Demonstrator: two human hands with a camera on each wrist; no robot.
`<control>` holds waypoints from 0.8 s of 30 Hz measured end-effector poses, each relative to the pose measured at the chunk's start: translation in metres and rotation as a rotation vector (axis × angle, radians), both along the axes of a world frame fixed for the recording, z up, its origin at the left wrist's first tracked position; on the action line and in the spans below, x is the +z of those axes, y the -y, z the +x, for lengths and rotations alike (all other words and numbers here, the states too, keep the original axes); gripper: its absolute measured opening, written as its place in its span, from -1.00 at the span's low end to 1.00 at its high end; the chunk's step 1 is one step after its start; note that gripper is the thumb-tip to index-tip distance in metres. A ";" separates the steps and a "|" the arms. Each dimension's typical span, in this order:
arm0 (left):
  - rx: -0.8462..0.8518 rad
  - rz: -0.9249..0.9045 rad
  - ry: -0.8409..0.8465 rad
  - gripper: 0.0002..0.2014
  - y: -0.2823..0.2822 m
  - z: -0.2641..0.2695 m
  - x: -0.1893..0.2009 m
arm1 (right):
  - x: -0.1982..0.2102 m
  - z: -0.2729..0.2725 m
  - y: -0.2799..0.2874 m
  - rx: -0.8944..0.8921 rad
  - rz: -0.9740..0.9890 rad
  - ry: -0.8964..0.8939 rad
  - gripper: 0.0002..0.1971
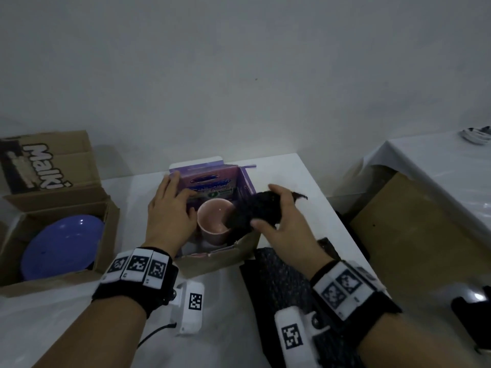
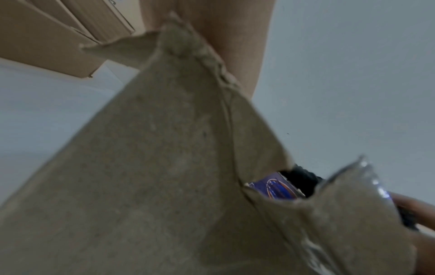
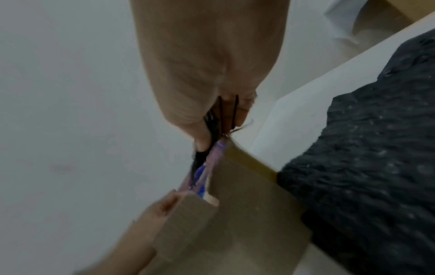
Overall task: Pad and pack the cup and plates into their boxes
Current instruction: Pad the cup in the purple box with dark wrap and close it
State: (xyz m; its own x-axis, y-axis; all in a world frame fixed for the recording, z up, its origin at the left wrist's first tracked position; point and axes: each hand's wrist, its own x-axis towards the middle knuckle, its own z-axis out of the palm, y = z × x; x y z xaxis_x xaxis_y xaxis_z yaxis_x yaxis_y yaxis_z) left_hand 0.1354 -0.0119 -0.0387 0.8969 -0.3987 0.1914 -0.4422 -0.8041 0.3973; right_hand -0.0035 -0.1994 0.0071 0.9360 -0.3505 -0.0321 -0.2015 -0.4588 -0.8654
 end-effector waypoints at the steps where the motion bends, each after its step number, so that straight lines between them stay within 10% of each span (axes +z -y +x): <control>1: -0.002 -0.013 0.005 -0.64 0.000 0.000 0.000 | -0.007 0.004 -0.002 0.007 -0.045 -0.049 -0.27; 6: 0.003 -0.045 0.014 -0.65 -0.002 0.000 -0.001 | -0.016 0.021 -0.006 -0.030 -0.655 0.026 -0.82; 17: 0.062 -0.290 -0.005 -0.50 -0.003 0.005 -0.010 | 0.032 0.053 -0.023 0.079 -0.587 0.127 -0.78; 24: 0.043 -0.609 -0.113 -0.55 -0.007 0.008 -0.015 | 0.001 0.057 -0.061 0.564 -0.810 -0.088 -0.79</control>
State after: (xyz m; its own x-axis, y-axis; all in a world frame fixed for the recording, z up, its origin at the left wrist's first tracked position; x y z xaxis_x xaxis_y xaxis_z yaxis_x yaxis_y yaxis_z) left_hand 0.1431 -0.0049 -0.0540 0.9379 -0.2105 0.2756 -0.3423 -0.4348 0.8329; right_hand 0.0531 -0.1383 0.0078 0.9784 0.1990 -0.0566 0.1801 -0.9539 -0.2400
